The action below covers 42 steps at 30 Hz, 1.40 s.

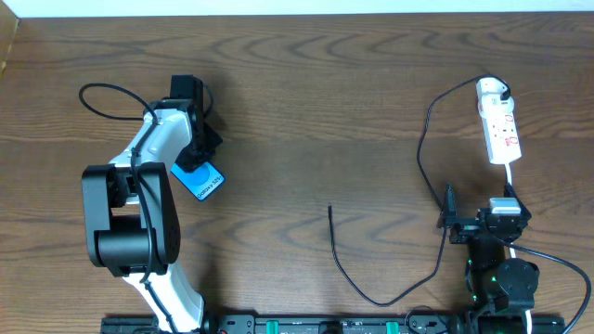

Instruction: Plug charger to phone and switch on socket

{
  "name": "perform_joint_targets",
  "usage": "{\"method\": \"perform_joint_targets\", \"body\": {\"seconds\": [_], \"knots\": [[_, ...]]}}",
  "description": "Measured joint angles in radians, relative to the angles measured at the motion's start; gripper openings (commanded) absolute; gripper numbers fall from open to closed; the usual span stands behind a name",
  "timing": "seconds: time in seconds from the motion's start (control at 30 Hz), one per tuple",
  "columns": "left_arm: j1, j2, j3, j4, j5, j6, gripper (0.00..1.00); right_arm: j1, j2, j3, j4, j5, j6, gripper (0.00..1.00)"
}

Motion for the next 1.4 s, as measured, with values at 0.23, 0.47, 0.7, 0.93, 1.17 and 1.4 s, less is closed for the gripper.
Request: {"method": "perform_joint_targets", "body": {"seconds": [0.23, 0.47, 0.7, 0.93, 1.17, 1.4], "knots": [[0.000, 0.000, 0.000, 0.000, 0.000, 0.000, 0.23, 0.000, 0.000, 0.000, 0.000, 0.000, 0.000, 0.99], [0.005, 0.000, 0.000, 0.001, -0.006, -0.008, 0.73, 0.000, 0.000, 0.000, 0.000, 0.000, 0.000, 0.99], [0.005, 0.000, 0.000, 0.000, -0.006, -0.004, 0.79, 0.000, 0.000, 0.000, 0.000, 0.000, 0.000, 0.99], [0.005, -0.002, 0.000, -0.009, -0.006, -0.004, 0.80, 0.000, 0.000, 0.000, 0.000, 0.000, 0.000, 0.99], [0.005, -0.019, -0.002, -0.029, -0.003, -0.002, 0.88, 0.000, 0.000, 0.000, 0.000, 0.000, 0.000, 0.99], [0.005, -0.128, -0.002, -0.032, -0.003, -0.005, 0.89, 0.000, 0.000, 0.000, 0.000, 0.000, 0.000, 0.99]]}}
